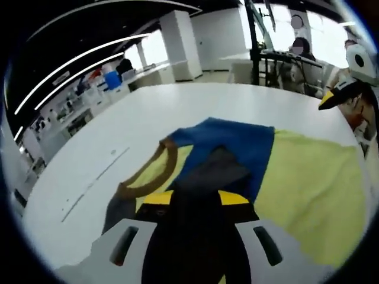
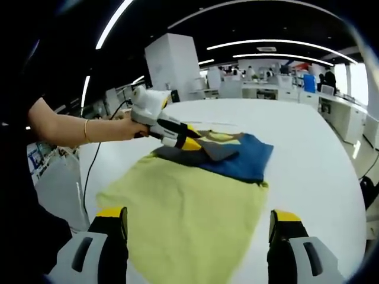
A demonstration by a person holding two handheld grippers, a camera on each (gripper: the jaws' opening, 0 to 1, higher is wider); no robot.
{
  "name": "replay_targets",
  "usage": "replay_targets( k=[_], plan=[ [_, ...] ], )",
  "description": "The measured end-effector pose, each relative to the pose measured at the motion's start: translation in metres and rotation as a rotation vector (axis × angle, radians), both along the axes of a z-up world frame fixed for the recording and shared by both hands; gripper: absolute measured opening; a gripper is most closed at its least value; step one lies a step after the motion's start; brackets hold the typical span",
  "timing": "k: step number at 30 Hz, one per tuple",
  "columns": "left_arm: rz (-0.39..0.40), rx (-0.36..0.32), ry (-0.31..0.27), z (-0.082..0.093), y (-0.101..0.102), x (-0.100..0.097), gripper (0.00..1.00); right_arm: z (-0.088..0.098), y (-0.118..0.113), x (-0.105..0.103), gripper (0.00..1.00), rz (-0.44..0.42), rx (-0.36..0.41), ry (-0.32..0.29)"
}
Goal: Fold the garment on the visible template until the final outline fits inside the template.
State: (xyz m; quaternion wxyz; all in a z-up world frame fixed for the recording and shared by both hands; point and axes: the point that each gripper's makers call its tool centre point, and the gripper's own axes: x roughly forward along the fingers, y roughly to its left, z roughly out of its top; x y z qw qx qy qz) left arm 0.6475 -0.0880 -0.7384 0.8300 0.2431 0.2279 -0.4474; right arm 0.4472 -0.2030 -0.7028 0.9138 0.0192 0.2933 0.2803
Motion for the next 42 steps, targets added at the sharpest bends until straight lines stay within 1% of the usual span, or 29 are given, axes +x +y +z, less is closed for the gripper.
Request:
replay_targets(
  k=[3,8,11,15,18,20,21,25,29,31,38,42],
  plan=[
    [-0.024,0.021,-0.017,-0.004,0.002,0.003,0.22,-0.001,-0.001,0.000,0.98,-0.004,0.000,0.004],
    [-0.025,0.022,-0.012,-0.009,0.005,0.006,0.19,-0.004,-0.004,-0.001,0.98,-0.014,-0.002,0.014],
    [-0.017,0.009,0.000,-0.011,0.005,0.009,0.18,-0.007,-0.005,0.000,0.98,-0.020,-0.002,0.022],
    [-0.002,-0.008,0.021,-0.013,0.004,0.010,0.12,-0.009,-0.004,-0.001,0.97,-0.020,0.000,0.030],
    [0.009,-0.001,0.030,-0.018,0.004,0.011,0.08,-0.012,-0.004,-0.002,0.97,-0.021,-0.005,0.040],
    [0.005,-0.006,0.051,-0.020,0.003,0.007,0.01,-0.011,-0.003,-0.002,0.97,-0.023,0.001,0.039],
    [0.005,-0.008,0.057,-0.020,0.002,0.007,0.00,-0.010,-0.003,-0.001,0.97,-0.025,0.003,0.036],
    [0.000,0.001,0.054,-0.022,0.003,0.006,0.00,-0.009,-0.004,0.000,0.97,-0.028,0.003,0.033],
    [0.001,-0.006,0.067,-0.022,0.003,0.004,0.00,-0.009,-0.005,-0.001,0.96,-0.034,0.004,0.032],
    [0.009,-0.010,0.079,-0.020,0.003,0.002,0.00,-0.009,-0.005,-0.001,0.96,-0.035,0.004,0.031],
    [0.069,-0.047,0.168,-0.014,0.002,-0.017,0.00,-0.008,-0.002,-0.004,0.96,-0.030,0.010,0.026],
    [0.062,-0.034,0.181,-0.014,-0.002,-0.030,0.00,-0.006,-0.002,-0.004,0.96,-0.030,0.016,0.017]
  ],
)
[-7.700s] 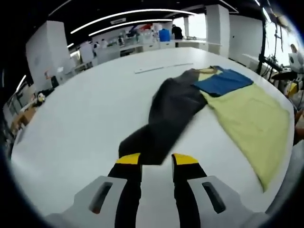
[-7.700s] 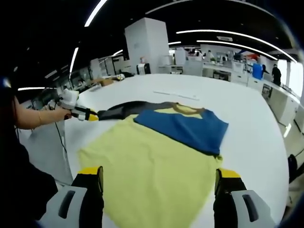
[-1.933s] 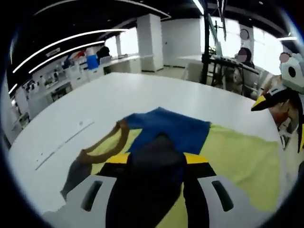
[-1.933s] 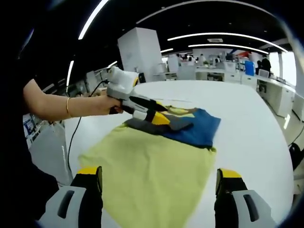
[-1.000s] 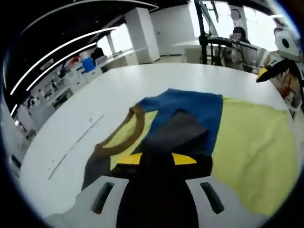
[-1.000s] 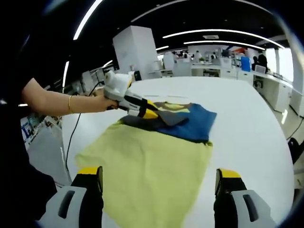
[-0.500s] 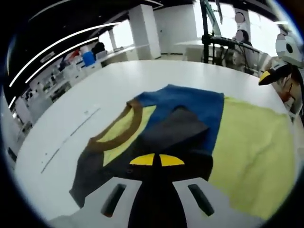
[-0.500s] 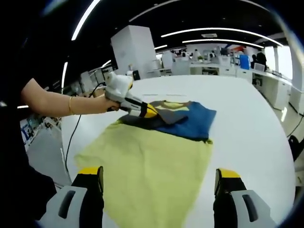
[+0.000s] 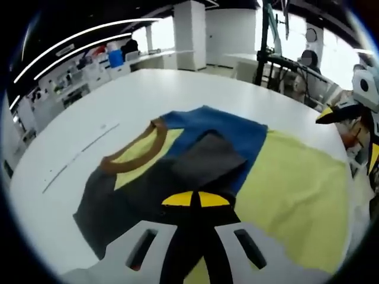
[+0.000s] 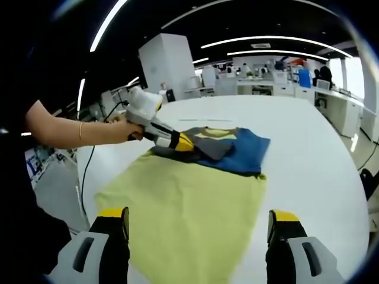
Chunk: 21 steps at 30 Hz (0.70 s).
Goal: Fold the garment on the visible template until the final outline fits inside the template.
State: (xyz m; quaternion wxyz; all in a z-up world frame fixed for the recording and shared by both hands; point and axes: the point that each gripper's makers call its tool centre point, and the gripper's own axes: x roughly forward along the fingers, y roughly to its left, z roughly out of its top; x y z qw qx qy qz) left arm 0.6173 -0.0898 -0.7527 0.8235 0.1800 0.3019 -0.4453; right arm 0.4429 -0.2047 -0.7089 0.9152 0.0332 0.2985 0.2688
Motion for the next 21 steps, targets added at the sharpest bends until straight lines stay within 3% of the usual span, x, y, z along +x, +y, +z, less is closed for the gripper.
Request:
replay_targets(
  k=[8,12,21],
  plan=[
    [0.033,-0.051,0.082,0.002,-0.010,-0.017,0.00,0.003,-0.002,-0.002,0.96,-0.006,0.003,-0.013],
    [0.110,-0.128,0.176,0.005,-0.018,-0.024,0.00,0.003,-0.002,-0.002,0.96,-0.010,0.002,-0.013],
    [0.073,-0.084,0.168,0.001,-0.030,-0.035,0.00,0.004,-0.004,-0.002,0.97,-0.014,0.006,-0.020]
  ],
)
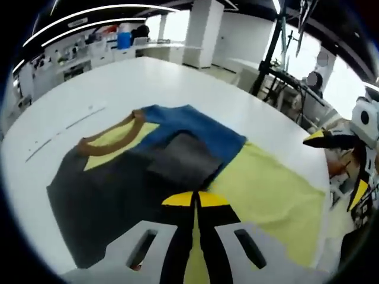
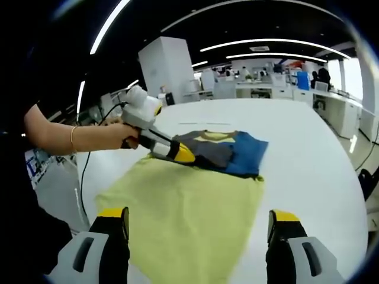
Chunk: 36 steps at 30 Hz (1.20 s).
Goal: Fold the garment on the visible template until the final outline fits inside the template.
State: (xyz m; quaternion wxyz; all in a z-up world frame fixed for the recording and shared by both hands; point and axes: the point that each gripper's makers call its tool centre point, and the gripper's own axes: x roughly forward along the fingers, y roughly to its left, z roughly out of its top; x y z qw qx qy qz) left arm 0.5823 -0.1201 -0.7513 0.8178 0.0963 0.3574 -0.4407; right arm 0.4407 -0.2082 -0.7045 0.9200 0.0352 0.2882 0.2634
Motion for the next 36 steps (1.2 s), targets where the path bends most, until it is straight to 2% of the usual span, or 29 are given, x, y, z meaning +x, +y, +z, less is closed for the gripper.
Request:
replay_targets(
  k=[8,15,22,27,32,36],
  plan=[
    [-0.015,0.004,0.017,0.001,-0.016,-0.010,0.00,0.000,-0.001,-0.001,0.97,-0.005,0.003,-0.001],
    [0.012,-0.074,0.052,0.015,-0.035,-0.010,0.00,-0.001,-0.002,-0.002,0.97,-0.012,0.005,0.000],
    [0.043,-0.125,0.081,0.022,-0.048,-0.011,0.00,-0.002,-0.003,-0.004,0.97,-0.015,0.005,0.002],
    [0.075,-0.213,0.109,0.036,-0.061,-0.010,0.00,-0.003,-0.003,-0.004,0.97,-0.016,0.004,0.005],
    [0.139,-0.342,0.197,0.048,-0.073,-0.008,0.00,-0.004,-0.002,-0.004,0.97,-0.014,0.005,0.007],
    [0.150,-0.371,0.200,0.053,-0.077,-0.006,0.00,-0.005,-0.003,-0.005,0.97,-0.015,0.005,0.009]
  ],
)
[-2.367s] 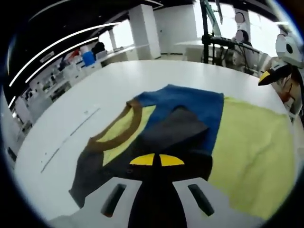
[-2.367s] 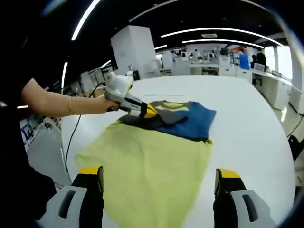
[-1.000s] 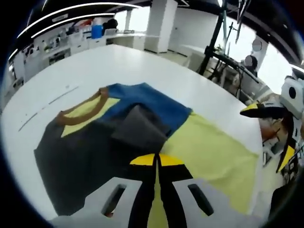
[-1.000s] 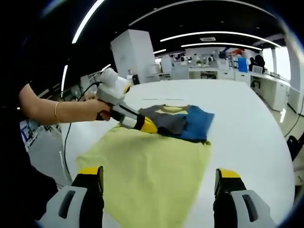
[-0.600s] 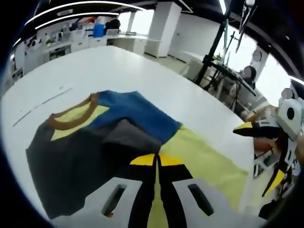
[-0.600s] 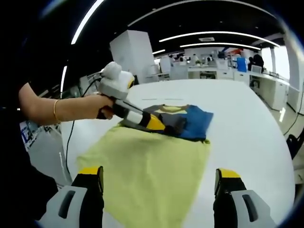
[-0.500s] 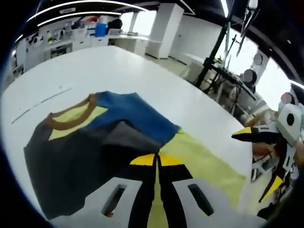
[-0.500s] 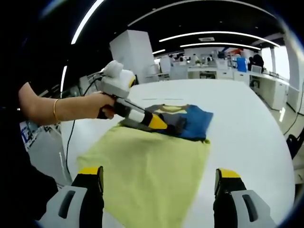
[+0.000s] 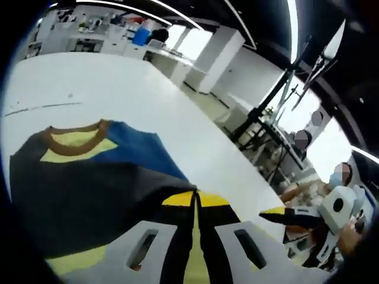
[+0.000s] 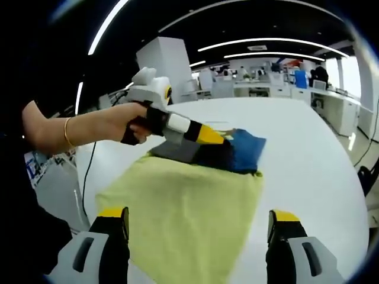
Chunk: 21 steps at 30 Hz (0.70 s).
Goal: Fold the garment on the visible template until the final outline fits inside the template.
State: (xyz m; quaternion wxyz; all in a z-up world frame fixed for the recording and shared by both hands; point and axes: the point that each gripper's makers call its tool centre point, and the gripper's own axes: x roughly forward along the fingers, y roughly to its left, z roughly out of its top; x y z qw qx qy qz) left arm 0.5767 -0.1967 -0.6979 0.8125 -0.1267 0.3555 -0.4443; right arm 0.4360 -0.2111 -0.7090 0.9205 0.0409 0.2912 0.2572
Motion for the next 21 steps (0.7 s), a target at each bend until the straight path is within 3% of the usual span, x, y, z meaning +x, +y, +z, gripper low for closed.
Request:
replay_targets(
  k=[8,15,17,21],
  plan=[
    [-0.008,-0.022,-0.025,0.006,-0.005,-0.001,0.00,0.000,-0.001,-0.001,0.97,0.000,0.000,0.000],
    [0.008,-0.094,-0.054,0.023,-0.007,0.007,0.00,-0.001,0.000,-0.002,0.96,-0.001,0.003,0.002],
    [0.005,-0.085,-0.047,0.018,-0.007,0.007,0.00,-0.002,0.000,-0.002,0.96,-0.001,0.007,0.004],
    [-0.043,-0.035,-0.003,-0.007,-0.011,-0.002,0.00,-0.005,0.002,-0.002,0.96,0.006,-0.004,0.012]
  ],
)
